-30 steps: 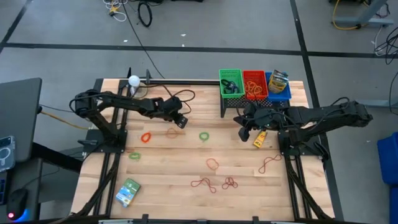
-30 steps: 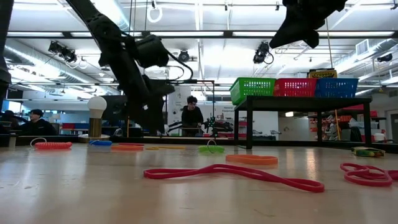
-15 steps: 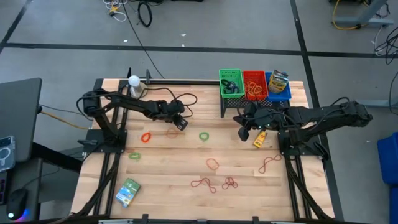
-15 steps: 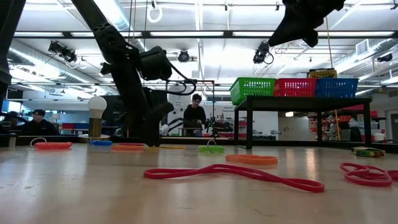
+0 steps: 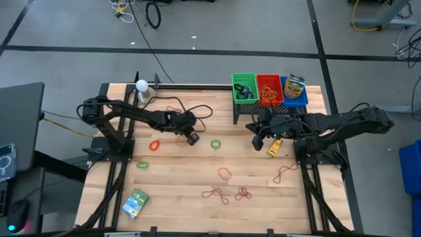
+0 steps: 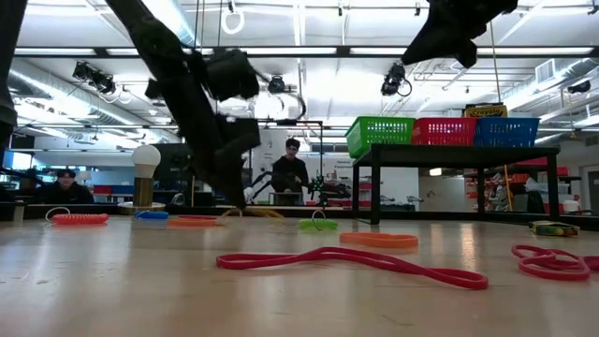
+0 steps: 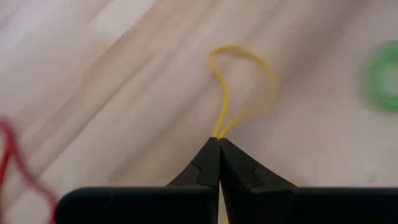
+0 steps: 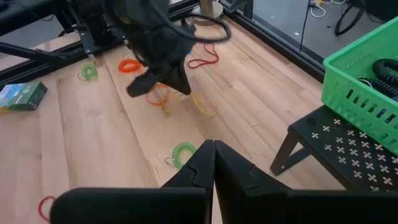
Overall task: Pick & Place Office Desk Supplies
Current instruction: Put the yellow rubber band into the red bin
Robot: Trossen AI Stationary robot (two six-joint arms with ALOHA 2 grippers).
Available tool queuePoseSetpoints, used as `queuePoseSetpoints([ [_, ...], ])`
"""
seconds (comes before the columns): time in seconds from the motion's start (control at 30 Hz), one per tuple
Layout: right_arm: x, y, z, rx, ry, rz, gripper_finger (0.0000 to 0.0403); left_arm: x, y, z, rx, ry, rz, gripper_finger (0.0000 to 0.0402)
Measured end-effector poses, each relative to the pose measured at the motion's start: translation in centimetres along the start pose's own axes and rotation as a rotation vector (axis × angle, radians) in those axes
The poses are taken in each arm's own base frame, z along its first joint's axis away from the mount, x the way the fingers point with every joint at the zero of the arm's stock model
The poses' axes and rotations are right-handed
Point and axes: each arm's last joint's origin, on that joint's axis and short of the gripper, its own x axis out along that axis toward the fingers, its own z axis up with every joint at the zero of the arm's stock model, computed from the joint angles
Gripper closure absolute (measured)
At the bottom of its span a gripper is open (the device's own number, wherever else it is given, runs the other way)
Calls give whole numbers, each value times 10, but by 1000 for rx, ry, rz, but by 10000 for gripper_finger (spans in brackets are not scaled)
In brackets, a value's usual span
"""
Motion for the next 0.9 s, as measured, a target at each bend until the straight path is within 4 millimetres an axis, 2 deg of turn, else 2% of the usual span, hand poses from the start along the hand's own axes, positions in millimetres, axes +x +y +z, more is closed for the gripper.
queuePoseSetpoints([
  [0.2,-2,5,-3,3,8,24,392,-19,-27,-4,84,-82,-32,398],
  [0.5,0,14,-8,-44,43,75,379,-44,-80,-2,63,-343,-276,398],
  [0.63,17,23,-14,-140,90,88,340,-53,-91,4,-14,-430,-364,398],
  [0.77,43,35,-18,-211,79,97,289,-61,-97,15,-32,-469,-394,398],
  [0.9,70,42,-19,-174,57,107,242,-68,-102,26,-20,-507,-406,398],
])
